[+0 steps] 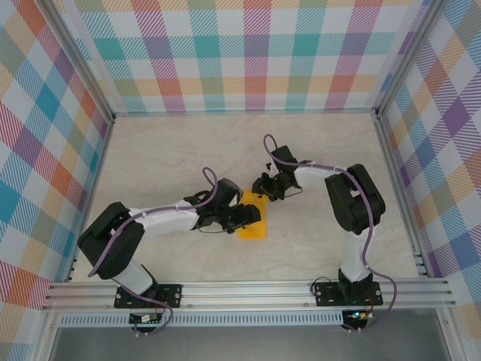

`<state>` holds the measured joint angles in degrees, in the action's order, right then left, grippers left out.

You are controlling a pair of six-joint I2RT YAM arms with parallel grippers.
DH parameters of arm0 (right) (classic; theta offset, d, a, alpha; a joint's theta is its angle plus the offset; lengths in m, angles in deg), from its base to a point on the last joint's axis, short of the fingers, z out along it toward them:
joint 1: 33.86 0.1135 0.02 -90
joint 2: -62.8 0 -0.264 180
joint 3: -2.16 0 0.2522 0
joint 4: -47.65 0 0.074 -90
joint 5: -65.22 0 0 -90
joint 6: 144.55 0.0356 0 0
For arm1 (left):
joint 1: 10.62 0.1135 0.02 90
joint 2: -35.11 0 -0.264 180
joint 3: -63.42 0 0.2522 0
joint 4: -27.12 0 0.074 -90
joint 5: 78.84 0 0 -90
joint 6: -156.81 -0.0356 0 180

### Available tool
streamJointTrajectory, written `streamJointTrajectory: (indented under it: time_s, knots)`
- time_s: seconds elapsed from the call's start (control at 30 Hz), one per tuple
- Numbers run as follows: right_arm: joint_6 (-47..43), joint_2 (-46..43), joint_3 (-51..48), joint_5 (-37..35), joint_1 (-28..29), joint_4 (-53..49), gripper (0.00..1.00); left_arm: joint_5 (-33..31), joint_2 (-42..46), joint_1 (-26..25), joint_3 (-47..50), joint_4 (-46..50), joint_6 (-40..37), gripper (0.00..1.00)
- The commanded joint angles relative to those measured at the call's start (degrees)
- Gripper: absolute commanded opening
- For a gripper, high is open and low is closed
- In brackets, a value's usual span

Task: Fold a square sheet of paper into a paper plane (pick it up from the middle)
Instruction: Fold the triangle a second time at the center of the table.

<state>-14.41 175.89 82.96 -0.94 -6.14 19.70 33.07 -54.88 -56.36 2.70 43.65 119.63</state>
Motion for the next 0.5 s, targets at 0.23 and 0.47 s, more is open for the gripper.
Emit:
streamJointTrajectory:
  time_s: [0.23, 0.47]
  knots:
    - [0.29, 0.81, -3.06, -1.52, -0.39, -2.09, 0.34, -0.79, -4.94, -0.81, -3.70, -3.60, -2.51, 0.57]
    - [-1.07, -9.41, -3.24, -0.05, -1.20, -3.45, 0.35, -2.77, -6.23, -0.68, -2.90, -3.68, -2.85, 0.45]
